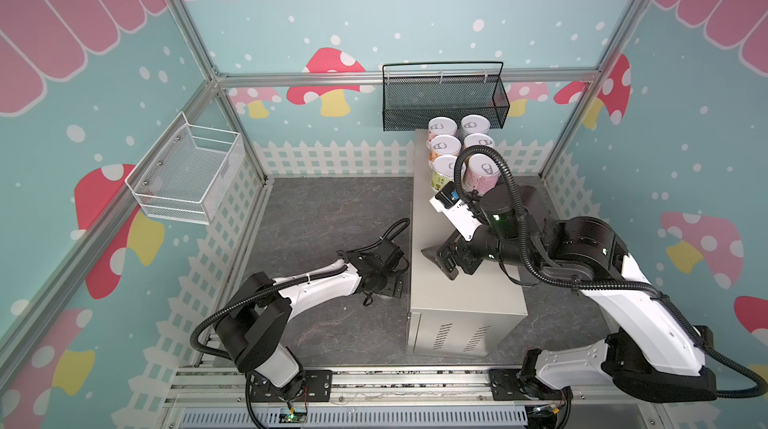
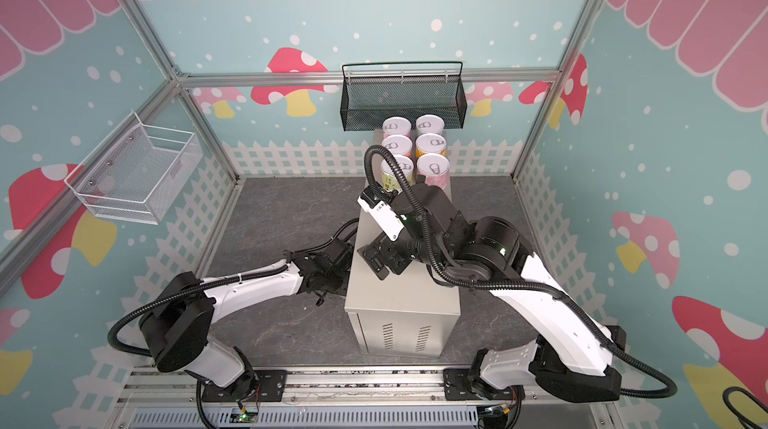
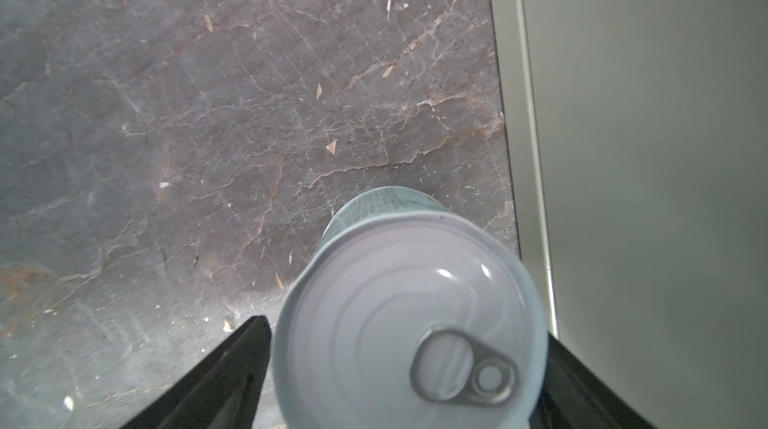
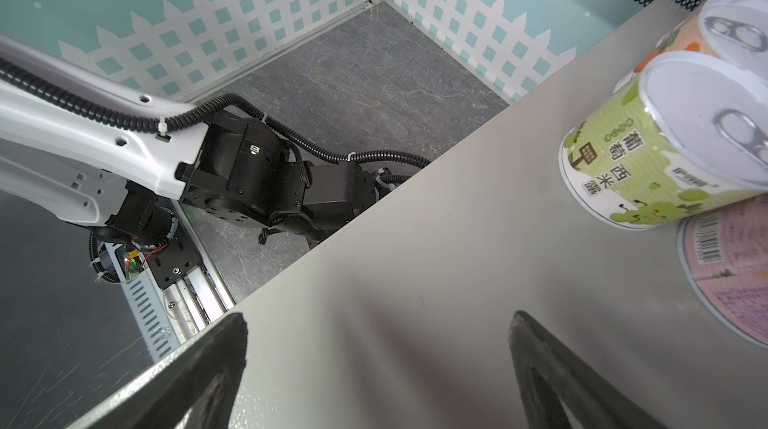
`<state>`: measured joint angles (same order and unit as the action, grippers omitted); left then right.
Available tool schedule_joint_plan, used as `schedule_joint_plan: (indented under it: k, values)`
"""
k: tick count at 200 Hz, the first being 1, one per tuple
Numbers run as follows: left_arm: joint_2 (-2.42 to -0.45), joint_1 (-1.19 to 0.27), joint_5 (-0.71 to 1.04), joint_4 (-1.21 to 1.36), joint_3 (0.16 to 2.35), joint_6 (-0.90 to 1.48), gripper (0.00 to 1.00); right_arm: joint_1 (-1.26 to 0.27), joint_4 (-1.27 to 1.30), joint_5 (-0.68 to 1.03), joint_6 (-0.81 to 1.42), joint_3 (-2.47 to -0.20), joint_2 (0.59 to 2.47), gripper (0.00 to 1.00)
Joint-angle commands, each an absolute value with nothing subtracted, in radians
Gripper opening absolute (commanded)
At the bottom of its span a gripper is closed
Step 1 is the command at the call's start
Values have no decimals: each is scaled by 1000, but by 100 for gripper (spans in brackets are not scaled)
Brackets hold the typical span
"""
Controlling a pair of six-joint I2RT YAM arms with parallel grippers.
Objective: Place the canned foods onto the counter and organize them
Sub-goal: 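Grasp the light-blue can with the left gripper, then lift the light-blue can onto the cabinet with the left gripper while the right withdraws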
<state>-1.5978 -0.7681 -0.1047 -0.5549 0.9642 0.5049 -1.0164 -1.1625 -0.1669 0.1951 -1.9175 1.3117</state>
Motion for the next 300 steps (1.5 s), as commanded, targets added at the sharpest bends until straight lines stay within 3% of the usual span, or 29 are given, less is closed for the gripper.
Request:
schedule_joint_plan:
  k: [1, 106, 212, 266, 300]
  values:
    - [-1615, -765, -147, -533, 954, 493, 90, -1023, -1146, -174, 193, -1902, 1286, 99]
    - [-1527, -765, -229, -586, 971, 488, 73, -1024, -1127, -184, 195, -1867, 1246, 100]
    - [-1275, -668, -241, -842, 1162, 324, 68, -1024, -1113, -205, 195, -1852, 1230, 100]
    - [-1197, -632, -135, -1008, 1373, 177, 68, -1024, -1119, -369, 257, -1812, 1179, 99]
    - [-1178, -632, -62, -1090, 1519, 134, 68, -1024, -1131, -564, 355, -1748, 1136, 99]
